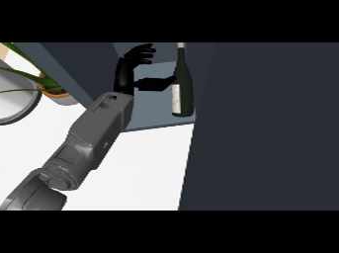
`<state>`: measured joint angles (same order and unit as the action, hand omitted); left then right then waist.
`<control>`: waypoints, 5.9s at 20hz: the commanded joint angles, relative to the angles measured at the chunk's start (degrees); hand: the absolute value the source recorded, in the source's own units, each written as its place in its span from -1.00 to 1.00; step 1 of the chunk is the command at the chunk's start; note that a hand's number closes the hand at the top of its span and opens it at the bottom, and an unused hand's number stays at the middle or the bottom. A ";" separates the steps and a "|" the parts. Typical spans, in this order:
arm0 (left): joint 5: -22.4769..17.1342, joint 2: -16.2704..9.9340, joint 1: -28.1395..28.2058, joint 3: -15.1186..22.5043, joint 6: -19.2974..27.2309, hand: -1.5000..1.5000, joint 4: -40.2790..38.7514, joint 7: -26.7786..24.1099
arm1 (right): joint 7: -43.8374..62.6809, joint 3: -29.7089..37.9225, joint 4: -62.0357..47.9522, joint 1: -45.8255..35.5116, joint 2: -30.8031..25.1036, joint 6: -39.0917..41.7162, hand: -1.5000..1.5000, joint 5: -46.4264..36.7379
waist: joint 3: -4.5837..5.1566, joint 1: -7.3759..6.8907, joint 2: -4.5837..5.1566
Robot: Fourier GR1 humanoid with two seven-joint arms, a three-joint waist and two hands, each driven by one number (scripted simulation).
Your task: Pick up the wine, place it into the cabinet and close the cabinet
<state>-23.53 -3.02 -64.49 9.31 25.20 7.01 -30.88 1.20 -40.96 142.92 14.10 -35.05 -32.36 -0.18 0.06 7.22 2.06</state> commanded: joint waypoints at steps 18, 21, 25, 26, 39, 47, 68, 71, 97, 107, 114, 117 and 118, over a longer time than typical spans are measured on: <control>-3.21 0.34 -4.82 -4.99 -9.95 1.00 1.41 -4.37 | 1.73 -0.20 8.05 3.51 -1.69 0.94 -1.00 1.75 | 0.13 -1.13 -0.49; -4.17 -0.24 -6.29 -6.11 -13.66 1.00 2.15 -3.73 | 2.05 0.50 9.25 4.09 -1.94 0.73 -1.00 2.76 | 0.08 -1.72 -0.70; -3.75 1.71 -4.16 -5.95 -17.38 -1.00 2.31 -6.23 | 1.04 0.60 9.55 6.14 -2.79 1.05 -1.00 2.98 | 0.00 -2.88 -1.16; -4.02 1.87 -5.53 -6.36 -16.60 -1.00 2.44 -6.11 | 2.36 0.51 11.99 6.54 -3.72 0.76 -1.00 2.31 | 0.05 -2.17 -1.12; -7.11 3.01 -2.88 -3.73 -18.34 -1.00 9.16 -1.10 | 2.01 2.09 12.57 9.29 -4.80 -0.48 -1.00 2.54 | -0.02 -4.50 -2.58; -8.54 3.02 6.93 -1.19 -25.93 -1.00 16.85 -1.57 | 1.15 3.39 13.16 12.37 -6.06 -1.56 -1.00 2.39 | -0.03 -6.53 -2.71; -12.19 -2.42 42.80 15.08 -19.53 -1.00 61.59 6.40 | 3.80 6.61 14.17 10.06 -8.17 -2.59 -1.00 2.68 | -0.04 -7.94 -2.83; -11.41 -3.74 49.72 17.33 -18.86 -1.00 67.99 7.17 | 3.05 5.32 13.23 10.77 -8.50 -2.88 -1.00 1.18 | -0.04 -7.64 -2.67; -20.17 -23.88 68.19 0.86 -34.46 -1.00 80.27 4.36 | 3.51 -9.36 15.15 4.50 -13.67 13.63 1.00 -0.11 | 0.15 -7.43 -2.37; -21.67 -26.53 67.44 -3.00 -39.95 -1.00 77.44 4.35 | 7.98 -12.06 10.97 -3.26 -8.42 14.70 1.00 0.73 | 0.28 -8.00 -1.95; -24.60 -29.00 68.00 -5.10 -42.31 -1.00 78.23 6.70 | 8.13 -10.92 8.83 -6.56 -4.53 15.29 1.00 4.19 | 0.36 -9.49 -1.79; -24.59 -29.83 67.89 -5.23 -42.70 -1.00 79.39 7.48 | 8.00 -10.36 5.36 -9.41 -1.81 16.32 1.00 4.87 | 0.30 -10.53 -1.67; -25.29 -30.71 67.91 -6.28 -43.30 -1.00 78.51 7.70 | 9.21 -11.32 5.35 -9.09 -1.85 16.54 1.00 4.45 | 0.40 -10.54 -1.72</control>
<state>-48.03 -32.60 3.05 4.00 -16.77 85.68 -23.66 4.37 -45.33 143.19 9.06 -46.87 -13.86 1.00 0.41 -2.54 0.26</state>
